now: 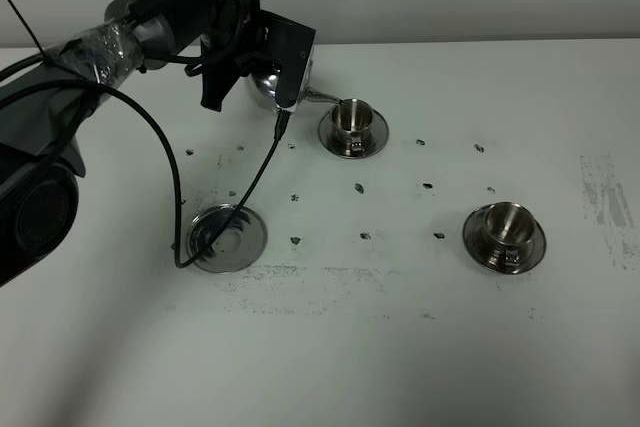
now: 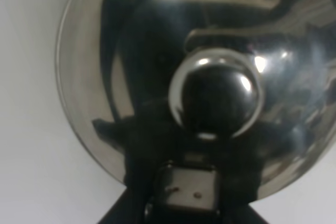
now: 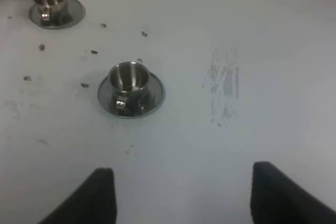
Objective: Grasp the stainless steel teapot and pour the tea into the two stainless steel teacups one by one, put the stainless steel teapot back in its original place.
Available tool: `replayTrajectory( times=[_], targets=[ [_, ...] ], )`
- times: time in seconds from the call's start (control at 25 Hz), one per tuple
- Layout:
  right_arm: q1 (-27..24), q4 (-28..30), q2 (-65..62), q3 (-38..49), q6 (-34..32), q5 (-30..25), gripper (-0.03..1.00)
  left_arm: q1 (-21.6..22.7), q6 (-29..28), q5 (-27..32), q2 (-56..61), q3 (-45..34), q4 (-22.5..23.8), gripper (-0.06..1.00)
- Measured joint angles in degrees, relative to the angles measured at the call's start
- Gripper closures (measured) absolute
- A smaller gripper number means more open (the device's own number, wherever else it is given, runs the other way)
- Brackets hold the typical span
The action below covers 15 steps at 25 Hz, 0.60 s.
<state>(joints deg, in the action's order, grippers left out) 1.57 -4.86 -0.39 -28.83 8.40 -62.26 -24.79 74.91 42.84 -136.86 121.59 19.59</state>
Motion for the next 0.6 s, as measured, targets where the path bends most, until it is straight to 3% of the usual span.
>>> replayTrajectory(
  times=[0.6],
  targets=[
    [0.0, 0.0, 0.0, 0.0, 0.0, 0.0, 0.41, -0.1, 0.1, -2.1, -0.2, 0.0, 1.5, 0.76]
  ],
)
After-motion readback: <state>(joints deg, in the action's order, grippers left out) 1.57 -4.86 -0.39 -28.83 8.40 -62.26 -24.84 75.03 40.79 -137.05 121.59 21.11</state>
